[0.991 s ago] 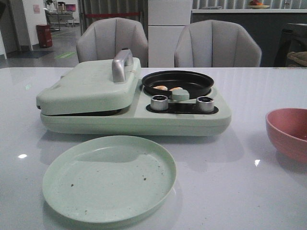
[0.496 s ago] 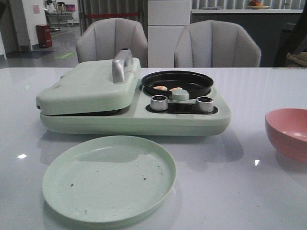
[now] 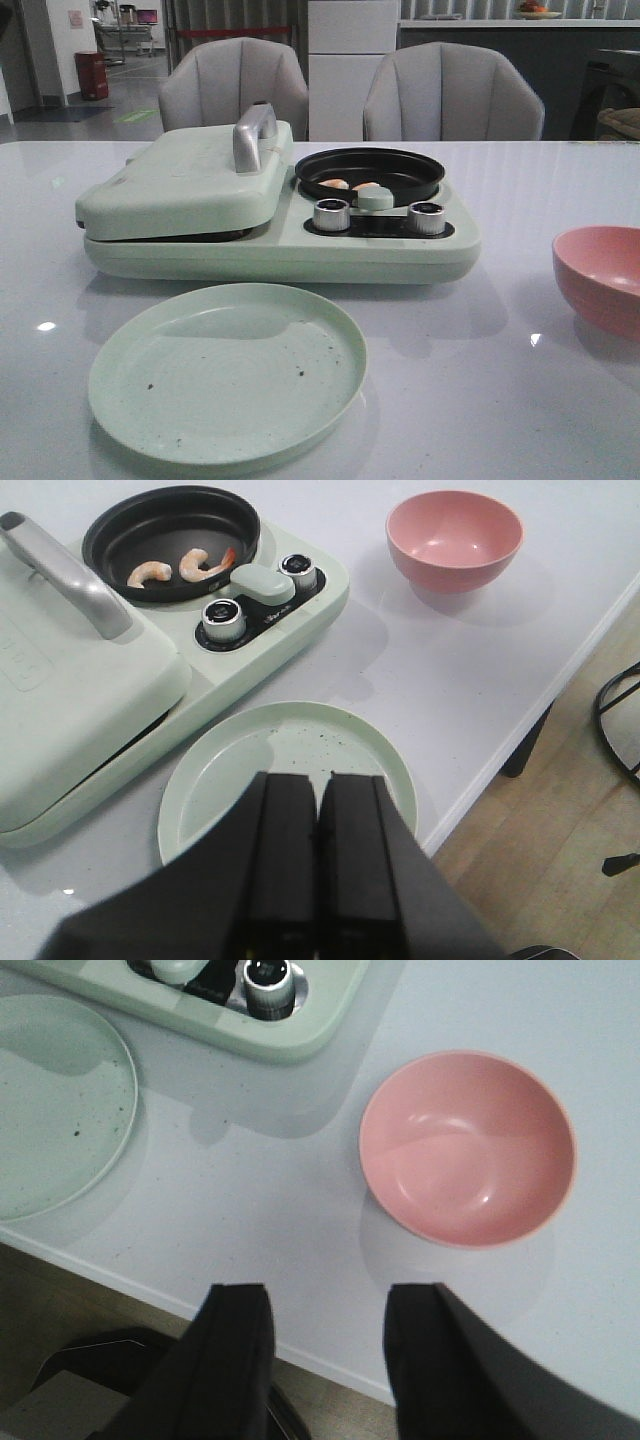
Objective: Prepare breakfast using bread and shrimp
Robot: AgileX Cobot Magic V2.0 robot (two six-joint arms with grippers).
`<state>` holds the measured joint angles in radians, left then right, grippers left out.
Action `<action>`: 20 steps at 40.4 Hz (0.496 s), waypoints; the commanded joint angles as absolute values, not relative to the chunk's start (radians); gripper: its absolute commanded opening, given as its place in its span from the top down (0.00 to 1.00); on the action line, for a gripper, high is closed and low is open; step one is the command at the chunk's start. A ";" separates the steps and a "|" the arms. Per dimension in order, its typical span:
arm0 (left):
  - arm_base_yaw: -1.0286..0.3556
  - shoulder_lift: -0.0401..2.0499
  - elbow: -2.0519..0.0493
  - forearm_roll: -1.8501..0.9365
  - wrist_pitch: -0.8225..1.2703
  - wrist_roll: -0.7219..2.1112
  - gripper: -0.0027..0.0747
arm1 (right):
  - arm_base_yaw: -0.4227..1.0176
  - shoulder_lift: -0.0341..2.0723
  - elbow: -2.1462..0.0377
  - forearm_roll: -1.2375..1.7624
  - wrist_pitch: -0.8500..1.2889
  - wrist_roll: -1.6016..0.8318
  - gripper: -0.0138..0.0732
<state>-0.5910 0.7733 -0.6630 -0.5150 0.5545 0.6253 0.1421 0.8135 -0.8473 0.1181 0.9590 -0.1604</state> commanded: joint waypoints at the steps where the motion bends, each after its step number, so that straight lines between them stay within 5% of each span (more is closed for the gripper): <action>1: -0.590 0.771 -0.691 -0.536 0.488 0.617 0.84 | 0.142 0.725 -0.816 0.118 0.919 -0.155 0.39; 20: -0.590 0.771 -0.691 -0.536 0.488 0.617 0.84 | 0.141 0.494 -0.673 0.080 0.927 -0.154 0.39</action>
<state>-0.5910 0.7733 -0.6630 -0.5150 0.5545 0.6253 0.1421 0.4941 -0.6488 0.0866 0.9861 -0.1579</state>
